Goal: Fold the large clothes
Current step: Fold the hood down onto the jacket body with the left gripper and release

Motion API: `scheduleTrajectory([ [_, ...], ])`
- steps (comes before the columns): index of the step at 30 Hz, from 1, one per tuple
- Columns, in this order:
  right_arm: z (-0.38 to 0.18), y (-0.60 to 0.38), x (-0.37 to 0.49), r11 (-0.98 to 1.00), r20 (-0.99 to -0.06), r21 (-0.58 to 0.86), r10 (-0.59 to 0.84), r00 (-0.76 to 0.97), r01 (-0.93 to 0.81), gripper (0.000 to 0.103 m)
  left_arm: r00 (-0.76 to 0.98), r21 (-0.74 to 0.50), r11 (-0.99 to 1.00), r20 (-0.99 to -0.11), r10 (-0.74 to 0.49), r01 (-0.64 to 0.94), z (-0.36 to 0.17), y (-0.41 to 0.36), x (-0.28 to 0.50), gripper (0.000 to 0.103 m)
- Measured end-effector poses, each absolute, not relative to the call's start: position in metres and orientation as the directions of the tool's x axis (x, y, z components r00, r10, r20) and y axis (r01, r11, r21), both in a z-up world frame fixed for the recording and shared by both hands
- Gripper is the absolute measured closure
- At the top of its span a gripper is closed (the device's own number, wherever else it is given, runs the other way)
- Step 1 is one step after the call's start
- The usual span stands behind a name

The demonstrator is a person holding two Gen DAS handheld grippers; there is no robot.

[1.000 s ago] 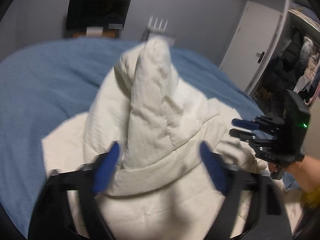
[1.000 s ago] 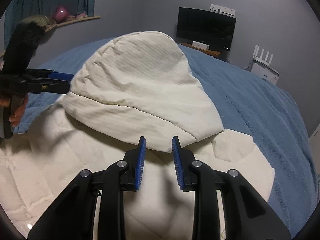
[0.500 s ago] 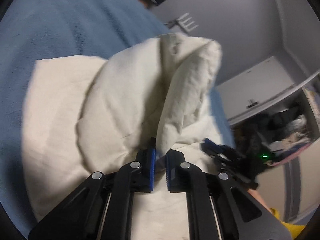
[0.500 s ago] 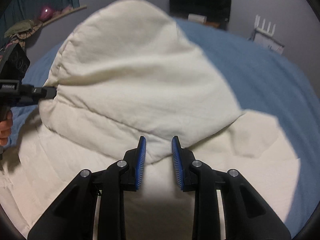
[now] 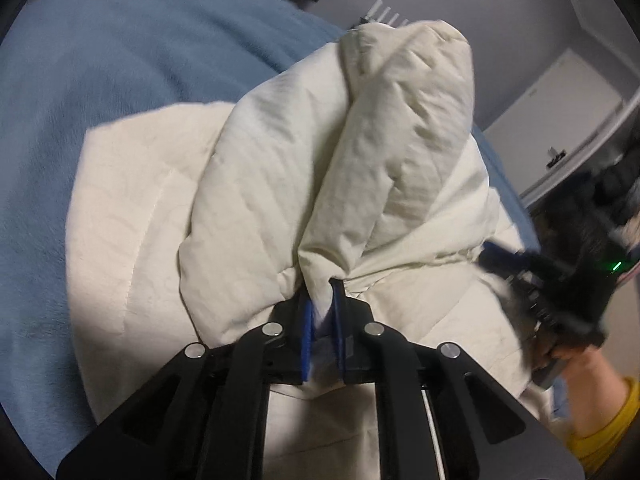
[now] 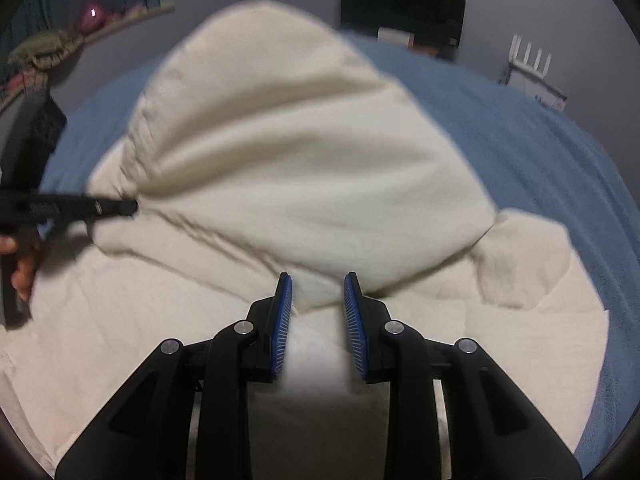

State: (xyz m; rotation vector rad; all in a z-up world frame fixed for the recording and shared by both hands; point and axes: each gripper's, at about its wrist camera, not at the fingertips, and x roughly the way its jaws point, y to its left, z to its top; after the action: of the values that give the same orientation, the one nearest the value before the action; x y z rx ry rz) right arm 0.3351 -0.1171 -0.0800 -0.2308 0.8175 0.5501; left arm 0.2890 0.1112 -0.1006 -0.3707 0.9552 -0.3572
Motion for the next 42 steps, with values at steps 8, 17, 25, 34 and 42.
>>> scheduleTrajectory([
  [8, -0.105, -0.108, 0.352, 0.839, -0.836, 0.045, 0.329, 0.439, -0.542, 0.078, 0.538, -0.431, 0.891, -0.722, -0.435, 0.142, -0.098, 0.092, 0.283, 0.089],
  [17, -0.066, -0.141, 0.311, 0.875, -0.779, 0.083, 0.356, 0.516, -0.477, 0.057, 0.637, -0.213, 0.955, -0.712, -0.296, 0.205, -0.061, 0.08, 0.236, 0.025],
  [25, -0.073, -0.168, 0.247, 0.904, -0.783, 0.036, 0.291, 0.55, -0.426, 0.05, 0.566, -0.099, 0.975, -0.801, -0.197, 0.198, -0.078, 0.067, 0.213, 0.024],
  [34, -0.087, -0.181, 0.235, 0.94, -0.777, 0.045, 0.245, 0.58, -0.338, 0.045, 0.564, 0.018, 0.984, -0.821, -0.087, 0.178, -0.076, 0.06, 0.201, 0.024],
  [42, 0.009, -0.216, 0.169, 0.948, -0.621, 0.072, 0.285, 0.73, -0.31, 0.014, 0.648, 0.076, 0.981, -0.759, -0.06, 0.179, -0.003, 0.053, 0.139, 0.011],
])
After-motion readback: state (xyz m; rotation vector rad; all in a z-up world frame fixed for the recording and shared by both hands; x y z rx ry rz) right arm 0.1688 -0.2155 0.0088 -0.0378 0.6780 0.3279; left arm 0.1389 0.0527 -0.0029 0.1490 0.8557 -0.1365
